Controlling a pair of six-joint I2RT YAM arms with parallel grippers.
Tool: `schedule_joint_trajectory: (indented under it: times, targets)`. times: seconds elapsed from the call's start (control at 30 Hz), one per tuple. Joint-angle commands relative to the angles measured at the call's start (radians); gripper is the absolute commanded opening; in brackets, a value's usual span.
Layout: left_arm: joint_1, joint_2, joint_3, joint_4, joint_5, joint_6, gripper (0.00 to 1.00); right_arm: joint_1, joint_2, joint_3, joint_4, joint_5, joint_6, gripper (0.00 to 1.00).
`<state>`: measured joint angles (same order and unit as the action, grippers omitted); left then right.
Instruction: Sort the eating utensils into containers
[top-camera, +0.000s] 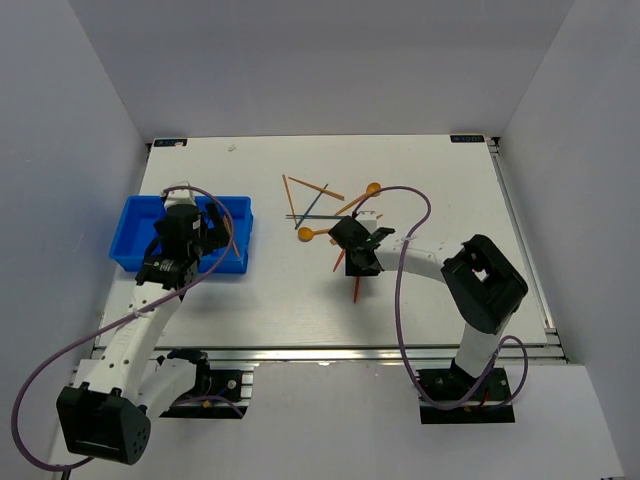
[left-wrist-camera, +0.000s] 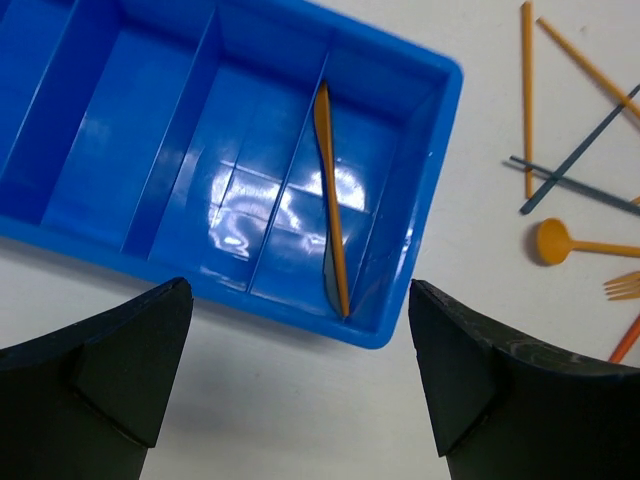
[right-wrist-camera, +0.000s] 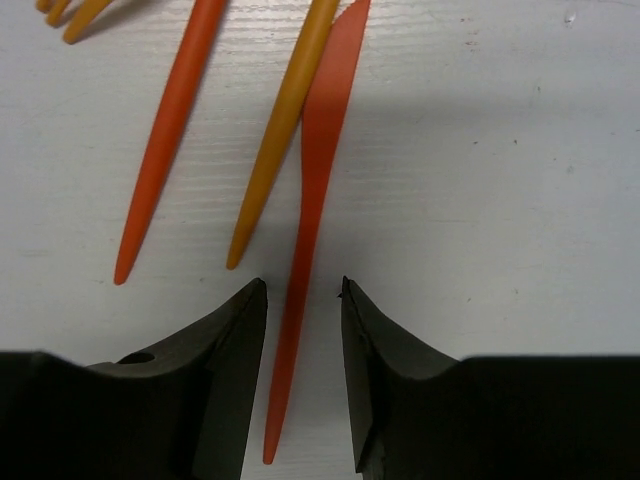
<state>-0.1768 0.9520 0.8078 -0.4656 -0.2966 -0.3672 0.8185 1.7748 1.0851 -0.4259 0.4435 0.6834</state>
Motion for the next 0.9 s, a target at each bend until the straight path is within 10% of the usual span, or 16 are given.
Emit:
schedule_joint_trajectory:
  times: [0.0, 0.4, 0.57, 0.87]
  targets:
    - [0.000, -0.018, -0.013, -0.013, -0.003, 0.017, 0.98, -0.018, 0.002, -0.007, -0.004, -0.008, 0.037, 0.41]
    - [-0.001, -0.016, 0.022, -0.045, 0.091, -0.004, 0.98, -0.025, -0.073, -0.215, 0.058, -0.117, 0.071, 0.00]
    - [-0.012, 0.004, 0.028, -0.012, 0.292, -0.077, 0.98, -0.025, -0.198, -0.223, 0.000, -0.092, 0.061, 0.00]
    - [-0.421, 0.016, -0.184, 0.549, 0.359, -0.508, 0.98, 0.014, -0.555, -0.324, 0.241, -0.295, -0.092, 0.00]
